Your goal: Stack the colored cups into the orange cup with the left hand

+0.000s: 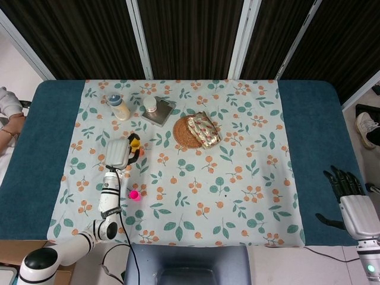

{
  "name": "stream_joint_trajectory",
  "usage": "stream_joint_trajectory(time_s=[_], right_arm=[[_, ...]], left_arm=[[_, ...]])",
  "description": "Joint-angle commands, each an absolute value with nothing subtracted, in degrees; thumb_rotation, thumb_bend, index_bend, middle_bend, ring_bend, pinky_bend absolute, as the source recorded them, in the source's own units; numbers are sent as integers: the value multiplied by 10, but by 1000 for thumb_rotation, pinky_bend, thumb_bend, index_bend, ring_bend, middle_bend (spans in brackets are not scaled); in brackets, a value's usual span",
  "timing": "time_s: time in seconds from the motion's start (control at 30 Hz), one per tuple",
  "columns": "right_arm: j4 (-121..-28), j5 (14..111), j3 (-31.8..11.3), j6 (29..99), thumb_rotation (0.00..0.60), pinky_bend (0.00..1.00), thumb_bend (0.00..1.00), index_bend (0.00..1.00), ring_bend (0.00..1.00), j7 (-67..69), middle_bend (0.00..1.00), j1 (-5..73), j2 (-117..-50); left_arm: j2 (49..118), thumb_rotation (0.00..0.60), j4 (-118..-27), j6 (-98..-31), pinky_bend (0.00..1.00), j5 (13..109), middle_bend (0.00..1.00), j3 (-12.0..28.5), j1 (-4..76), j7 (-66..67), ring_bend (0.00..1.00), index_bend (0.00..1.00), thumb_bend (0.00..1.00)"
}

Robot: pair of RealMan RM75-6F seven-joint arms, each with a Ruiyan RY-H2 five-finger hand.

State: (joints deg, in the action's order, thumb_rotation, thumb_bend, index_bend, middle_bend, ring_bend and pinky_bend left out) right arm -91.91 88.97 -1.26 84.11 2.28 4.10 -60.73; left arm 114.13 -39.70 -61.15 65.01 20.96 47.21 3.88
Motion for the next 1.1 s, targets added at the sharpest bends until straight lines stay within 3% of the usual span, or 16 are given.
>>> stream_joint_trajectory(time_s=[0.03, 0.07, 0.13, 0.27, 0.4, 0.53, 0.67, 0.83, 1.1], right_arm=[[-919, 888, -13, 840, 600, 0, 185, 0, 0, 23, 0, 41, -607], [-919, 888, -13, 840, 600, 0, 185, 0, 0, 22, 0, 41, -607], [-919, 888, -13, 839, 600, 0, 185, 0, 0, 22, 0, 42, -608], [-919, 891, -11, 838, 600, 0, 185, 0, 0, 19, 0, 42, -608], [-919, 894, -9, 836, 600, 0, 186, 0, 0, 14, 0, 42, -610], [-919, 897, -6, 834, 600, 0, 185, 0, 0, 11, 0, 43, -612], [-920, 902, -3, 831, 600, 0, 185, 0, 0, 7, 0, 44, -614], [-921, 910, 2, 830, 600, 0, 185, 0, 0, 4, 0, 45, -617], [-920, 910, 1, 833, 600, 0, 185, 0, 0, 6, 0, 44, -616]], left_arm=[[1143, 600, -394, -605, 1000, 651, 1000, 208, 472, 34, 1000, 221, 394], [1142, 600, -397, -605, 1000, 652, 1000, 208, 472, 33, 1000, 104, 389], [1135, 600, -414, -608, 1000, 653, 1000, 208, 468, 29, 1000, 5, 379], [1105, 600, -475, -619, 1000, 659, 1000, 204, 453, 33, 1000, 0, 369], [1035, 600, -606, -640, 1000, 665, 1000, 188, 413, 57, 1000, 0, 364], [941, 600, -765, -679, 1000, 685, 1000, 149, 351, 76, 1000, 37, 361], [871, 600, -855, -692, 1000, 688, 1000, 103, 302, 96, 1000, 111, 357], [850, 600, -868, -696, 1000, 684, 1000, 74, 271, 97, 1000, 168, 354], [872, 600, -818, -677, 1000, 675, 1000, 58, 255, 80, 1000, 225, 353]])
